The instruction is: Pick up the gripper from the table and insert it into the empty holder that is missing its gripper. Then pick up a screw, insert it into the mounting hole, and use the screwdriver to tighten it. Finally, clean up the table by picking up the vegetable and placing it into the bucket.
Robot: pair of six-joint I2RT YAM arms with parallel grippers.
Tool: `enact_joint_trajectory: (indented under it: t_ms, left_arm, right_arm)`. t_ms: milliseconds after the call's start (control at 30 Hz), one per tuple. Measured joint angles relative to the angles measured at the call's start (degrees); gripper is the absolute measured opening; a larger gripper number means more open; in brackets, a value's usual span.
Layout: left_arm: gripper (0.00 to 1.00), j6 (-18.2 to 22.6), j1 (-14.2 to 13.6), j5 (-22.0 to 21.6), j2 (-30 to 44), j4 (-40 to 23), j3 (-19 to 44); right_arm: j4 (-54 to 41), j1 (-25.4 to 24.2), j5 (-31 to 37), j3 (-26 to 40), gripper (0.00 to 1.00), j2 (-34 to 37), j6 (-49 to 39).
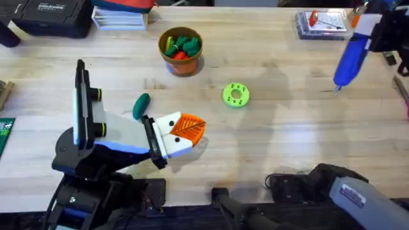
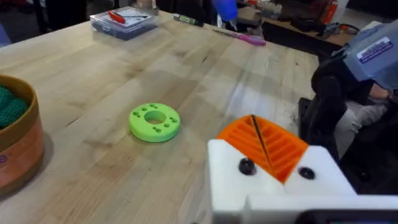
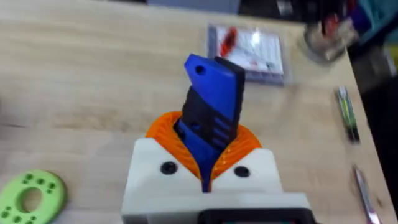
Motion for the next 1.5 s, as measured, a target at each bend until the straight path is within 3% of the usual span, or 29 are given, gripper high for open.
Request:
enact_joint_trajectory:
  t_ms: [133,433,467,500,867,1167,1500]
  left_arm:
    - [0.004,0.00,0.00,-0.01,0.00,-0.01,0.00]
    - [0.004,0.00,0.00,0.00,0.00,0.00,0.00]
    - [0.004,0.00,-0.02,-0.01,0.00,0.01,0.00]
    - [0.004,0.00,0.00,-0.01,0.00,-0.01,0.00]
    - [0.004,0.00,0.00,-0.01,0.00,0.01,0.00]
    - [0.004,0.00,-0.02,-0.01,0.00,0.01,0.00]
    - [0.004,0.00,0.00,-0.01,0.00,0.00,0.00]
  right_arm:
    - [7.91,7.49,-1.70,-5.56,0.024,-6.92,1.51]
    - [29.17,31.35,-3.85,-15.70,0.024,-14.82,5.75]
    - [31.31,33.82,-3.93,-16.24,0.023,-15.07,6.36]
    - [37.59,41.08,-4.05,-17.17,0.023,-15.17,8.53]
    - [52.89,63.48,-4.05,-17.93,0.023,-9.01,11.38]
    - [62.33,73.83,-4.49,-17.93,0.023,-0.01,11.72]
    - [62.60,75.58,-4.69,-17.93,0.023,1.55,11.70]
